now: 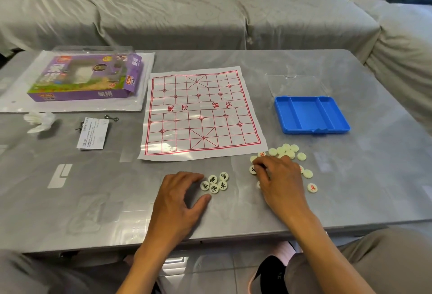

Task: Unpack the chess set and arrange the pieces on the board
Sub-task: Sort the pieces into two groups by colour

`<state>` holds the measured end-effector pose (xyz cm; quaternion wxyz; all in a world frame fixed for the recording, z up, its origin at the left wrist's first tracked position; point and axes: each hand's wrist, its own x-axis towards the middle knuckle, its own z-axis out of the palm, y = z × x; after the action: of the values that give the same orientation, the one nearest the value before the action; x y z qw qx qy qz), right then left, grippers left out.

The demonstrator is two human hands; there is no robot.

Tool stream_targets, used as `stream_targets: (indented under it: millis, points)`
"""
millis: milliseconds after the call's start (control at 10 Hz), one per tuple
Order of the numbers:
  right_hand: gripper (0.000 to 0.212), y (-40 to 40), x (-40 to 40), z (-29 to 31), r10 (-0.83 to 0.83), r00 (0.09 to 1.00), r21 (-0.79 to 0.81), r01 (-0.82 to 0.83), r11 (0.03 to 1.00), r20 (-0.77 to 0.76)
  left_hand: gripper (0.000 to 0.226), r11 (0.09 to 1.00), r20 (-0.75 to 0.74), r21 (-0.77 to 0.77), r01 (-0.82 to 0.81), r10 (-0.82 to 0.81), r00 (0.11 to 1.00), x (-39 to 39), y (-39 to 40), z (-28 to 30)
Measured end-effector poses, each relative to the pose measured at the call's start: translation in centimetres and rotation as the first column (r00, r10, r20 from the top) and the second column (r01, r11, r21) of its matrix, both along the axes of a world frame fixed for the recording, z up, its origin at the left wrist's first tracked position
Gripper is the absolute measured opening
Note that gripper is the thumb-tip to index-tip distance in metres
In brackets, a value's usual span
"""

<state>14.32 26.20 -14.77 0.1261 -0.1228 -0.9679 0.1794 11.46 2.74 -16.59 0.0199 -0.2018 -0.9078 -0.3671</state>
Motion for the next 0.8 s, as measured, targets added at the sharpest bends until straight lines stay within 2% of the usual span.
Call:
stream_targets:
  millis: [300,400,500,600,700,800]
  points:
    - [0.018,-0.6,0.3,0.2,-0.023,0.999,0.04,0.022,0.999,0.026,0.046,1.0,-0.009,-0.001,-0.002,0.002,1.0,0.0,0.0,-0.2]
    - [0.016,-3.3,0.7,0.0,0.137,0.989,0.019,-0.138,0.99,0.048,0.046,1.0,-0.01,0.001,0.001,-0.001,1.0,-0.1,0.0,-0.3]
    - [0.018,-4.4,0.8,0.1,0.2,0.979,0.002,-0.2,0.98,0.031,0.045,1.0,-0.029,0.001,0.01,-0.01,1.0,-0.1,0.0,-0.3]
    - [0.028,-2.3,-0.3,1.0,0.075,0.997,0.045,-0.077,0.996,0.026,0.045,1.0,-0.033,0.008,0.008,-0.008,0.999,-0.1,0.0,-0.1]
    - [0.035,-0.6,-1.3,1.3,0.032,0.993,0.153,-0.049,0.987,0.114,0.046,1.0,-0.03,0.01,0.006,-0.006,1.0,-0.1,0.1,0.0]
    - [0.033,-0.6,-1.9,1.1,0.07,0.981,0.201,-0.107,0.974,0.182,0.042,1.0,-0.044,0.015,-0.009,0.01,0.999,0.1,0.1,0.0]
